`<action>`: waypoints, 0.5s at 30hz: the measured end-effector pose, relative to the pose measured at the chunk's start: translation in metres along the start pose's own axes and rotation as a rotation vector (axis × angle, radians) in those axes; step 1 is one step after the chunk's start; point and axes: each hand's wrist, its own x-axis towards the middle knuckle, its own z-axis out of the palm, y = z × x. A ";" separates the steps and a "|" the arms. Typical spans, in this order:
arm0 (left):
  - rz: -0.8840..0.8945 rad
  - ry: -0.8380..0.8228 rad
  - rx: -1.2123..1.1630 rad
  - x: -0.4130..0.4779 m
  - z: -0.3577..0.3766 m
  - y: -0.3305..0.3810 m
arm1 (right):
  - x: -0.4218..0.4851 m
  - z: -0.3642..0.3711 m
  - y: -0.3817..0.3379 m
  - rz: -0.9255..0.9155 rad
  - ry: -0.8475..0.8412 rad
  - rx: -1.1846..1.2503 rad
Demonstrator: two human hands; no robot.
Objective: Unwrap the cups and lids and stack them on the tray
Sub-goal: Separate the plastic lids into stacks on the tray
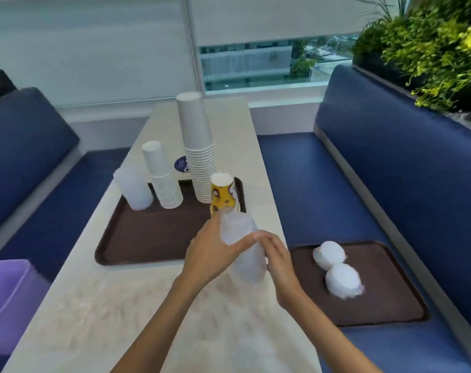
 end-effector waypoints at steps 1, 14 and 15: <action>-0.038 0.028 -0.018 -0.009 -0.020 -0.015 | -0.004 0.024 0.004 -0.001 -0.024 -0.004; -0.091 0.084 -0.088 0.000 -0.146 -0.152 | -0.012 0.201 0.047 -0.037 -0.219 -0.064; -0.087 0.082 -0.102 0.002 -0.151 -0.156 | -0.010 0.207 0.050 -0.057 -0.231 -0.078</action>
